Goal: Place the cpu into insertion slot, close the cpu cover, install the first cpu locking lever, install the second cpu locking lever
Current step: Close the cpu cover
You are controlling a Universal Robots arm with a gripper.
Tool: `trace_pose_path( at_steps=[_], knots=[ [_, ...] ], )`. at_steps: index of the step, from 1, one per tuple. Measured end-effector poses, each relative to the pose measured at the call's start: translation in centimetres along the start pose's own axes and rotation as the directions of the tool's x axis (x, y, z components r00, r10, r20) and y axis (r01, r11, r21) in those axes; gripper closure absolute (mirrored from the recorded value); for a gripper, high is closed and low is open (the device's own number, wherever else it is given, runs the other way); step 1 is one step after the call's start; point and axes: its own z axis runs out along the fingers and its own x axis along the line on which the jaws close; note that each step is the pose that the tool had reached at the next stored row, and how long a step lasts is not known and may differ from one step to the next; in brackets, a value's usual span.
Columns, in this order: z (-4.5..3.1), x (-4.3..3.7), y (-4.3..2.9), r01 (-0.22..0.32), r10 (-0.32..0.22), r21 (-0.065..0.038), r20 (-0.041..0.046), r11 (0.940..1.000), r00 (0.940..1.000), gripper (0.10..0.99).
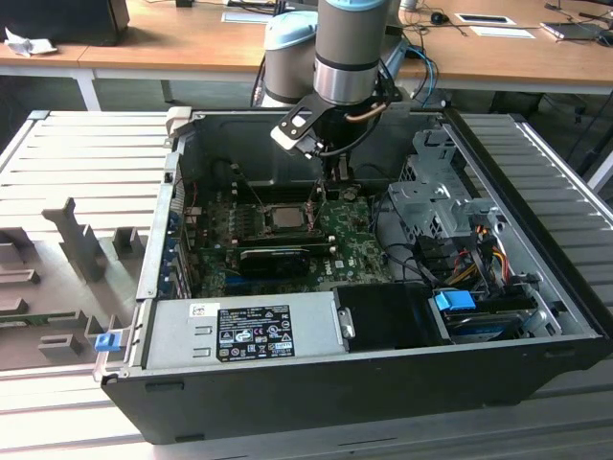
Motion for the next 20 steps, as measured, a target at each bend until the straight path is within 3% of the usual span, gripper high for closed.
trace_pose_path(
  at_steps=[9, 20],
  knots=[
    [0.00, 0.00, -0.15, 0.000, 0.000, 0.000, 0.0000, 1.0000, 1.0000, 0.980],
    [0.00, 0.01, -0.83, 0.000, 0.000, 0.000, -0.0005, 1.0000, 1.0000, 0.980]
  ],
)
